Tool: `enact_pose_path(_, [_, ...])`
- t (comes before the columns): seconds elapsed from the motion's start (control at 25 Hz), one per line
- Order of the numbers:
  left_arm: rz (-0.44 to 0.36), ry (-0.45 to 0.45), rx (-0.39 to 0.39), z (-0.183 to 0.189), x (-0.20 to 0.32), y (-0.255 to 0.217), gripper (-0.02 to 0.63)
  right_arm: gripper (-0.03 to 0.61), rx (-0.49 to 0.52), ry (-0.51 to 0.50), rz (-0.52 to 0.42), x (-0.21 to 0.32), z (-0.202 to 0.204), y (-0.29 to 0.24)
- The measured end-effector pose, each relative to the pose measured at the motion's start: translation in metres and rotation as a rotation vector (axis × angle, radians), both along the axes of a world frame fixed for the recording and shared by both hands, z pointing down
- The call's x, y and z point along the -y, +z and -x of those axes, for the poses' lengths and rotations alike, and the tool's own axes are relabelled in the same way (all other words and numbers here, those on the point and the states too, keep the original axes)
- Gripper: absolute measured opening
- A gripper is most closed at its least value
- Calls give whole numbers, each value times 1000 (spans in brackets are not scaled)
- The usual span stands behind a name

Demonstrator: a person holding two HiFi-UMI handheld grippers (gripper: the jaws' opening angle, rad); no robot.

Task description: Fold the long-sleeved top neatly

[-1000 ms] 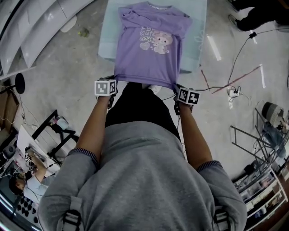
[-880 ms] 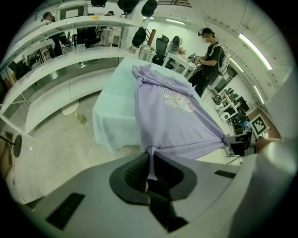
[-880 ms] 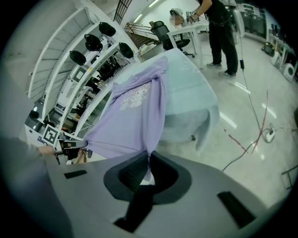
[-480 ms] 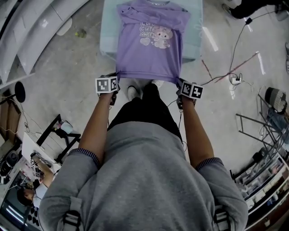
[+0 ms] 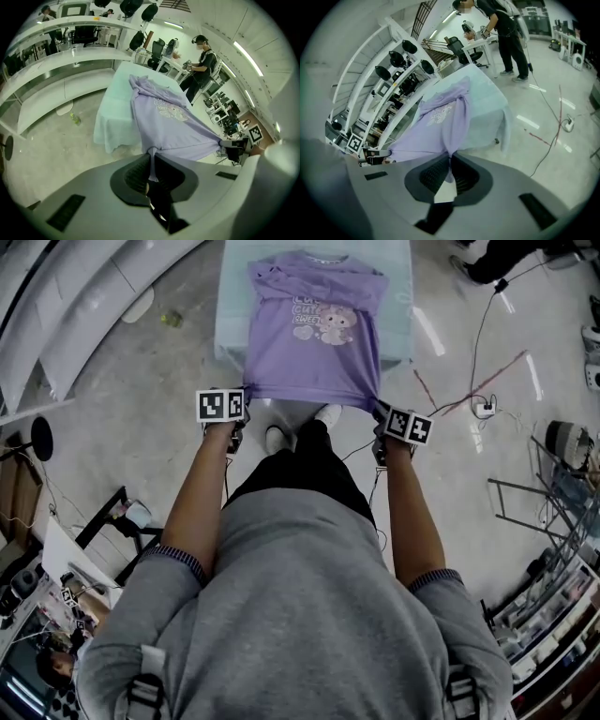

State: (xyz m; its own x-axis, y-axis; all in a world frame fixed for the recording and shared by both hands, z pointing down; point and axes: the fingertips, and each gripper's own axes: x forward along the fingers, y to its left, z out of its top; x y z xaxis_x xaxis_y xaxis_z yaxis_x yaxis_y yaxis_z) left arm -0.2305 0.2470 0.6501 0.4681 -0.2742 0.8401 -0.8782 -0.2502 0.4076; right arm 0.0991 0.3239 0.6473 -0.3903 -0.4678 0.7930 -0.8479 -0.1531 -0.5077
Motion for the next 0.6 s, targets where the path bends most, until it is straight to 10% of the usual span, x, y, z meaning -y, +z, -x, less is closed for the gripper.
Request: enact_pose_path(0.6, [-81, -7, -12, -17, 72, -73, 40, 31, 98, 24, -86, 70, -16, -68])
